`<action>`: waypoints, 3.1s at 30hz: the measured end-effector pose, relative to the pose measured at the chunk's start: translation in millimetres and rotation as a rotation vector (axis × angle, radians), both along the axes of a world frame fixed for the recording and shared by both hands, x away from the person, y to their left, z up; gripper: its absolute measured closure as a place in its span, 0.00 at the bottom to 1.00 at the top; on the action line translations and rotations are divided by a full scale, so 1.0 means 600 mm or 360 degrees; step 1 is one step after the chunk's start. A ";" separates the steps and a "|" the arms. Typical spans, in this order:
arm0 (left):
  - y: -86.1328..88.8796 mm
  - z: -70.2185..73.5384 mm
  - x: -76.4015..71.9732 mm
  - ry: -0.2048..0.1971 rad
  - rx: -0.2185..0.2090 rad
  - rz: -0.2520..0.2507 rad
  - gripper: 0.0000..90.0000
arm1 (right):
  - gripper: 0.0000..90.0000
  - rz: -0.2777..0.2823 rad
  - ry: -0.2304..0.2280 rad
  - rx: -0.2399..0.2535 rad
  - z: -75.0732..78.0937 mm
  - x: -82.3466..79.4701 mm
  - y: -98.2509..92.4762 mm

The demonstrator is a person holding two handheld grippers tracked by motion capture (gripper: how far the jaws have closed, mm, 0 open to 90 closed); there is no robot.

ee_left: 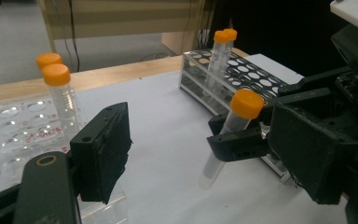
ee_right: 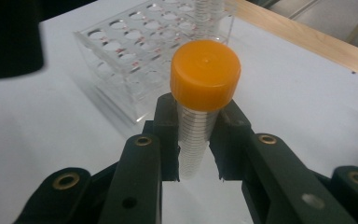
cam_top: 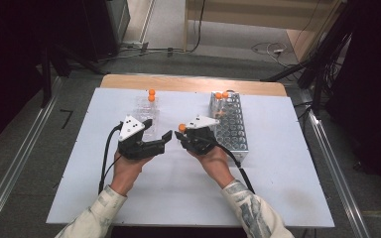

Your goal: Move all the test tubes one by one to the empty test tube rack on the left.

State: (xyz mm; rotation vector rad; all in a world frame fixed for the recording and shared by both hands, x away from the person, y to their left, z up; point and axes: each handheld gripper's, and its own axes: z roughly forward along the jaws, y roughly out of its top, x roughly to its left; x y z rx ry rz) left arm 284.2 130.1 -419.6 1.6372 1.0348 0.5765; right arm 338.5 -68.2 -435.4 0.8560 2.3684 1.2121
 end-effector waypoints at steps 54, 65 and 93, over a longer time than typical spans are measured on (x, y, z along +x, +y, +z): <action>-0.028 -0.015 0.003 -0.0035 0.0098 -0.0108 0.78 | 0.39 0.0148 0.0033 0.0022 0.008 -0.027 0.021; -0.017 -0.009 0.012 -0.0028 0.0063 -0.0061 0.78 | 0.24 0.0042 0.0039 0.0008 0.012 -0.020 -0.009; 0.033 0.051 0.087 -0.0073 0.0016 0.0138 0.78 | 0.23 0.0010 0.0085 -0.0017 -0.007 -0.021 -0.041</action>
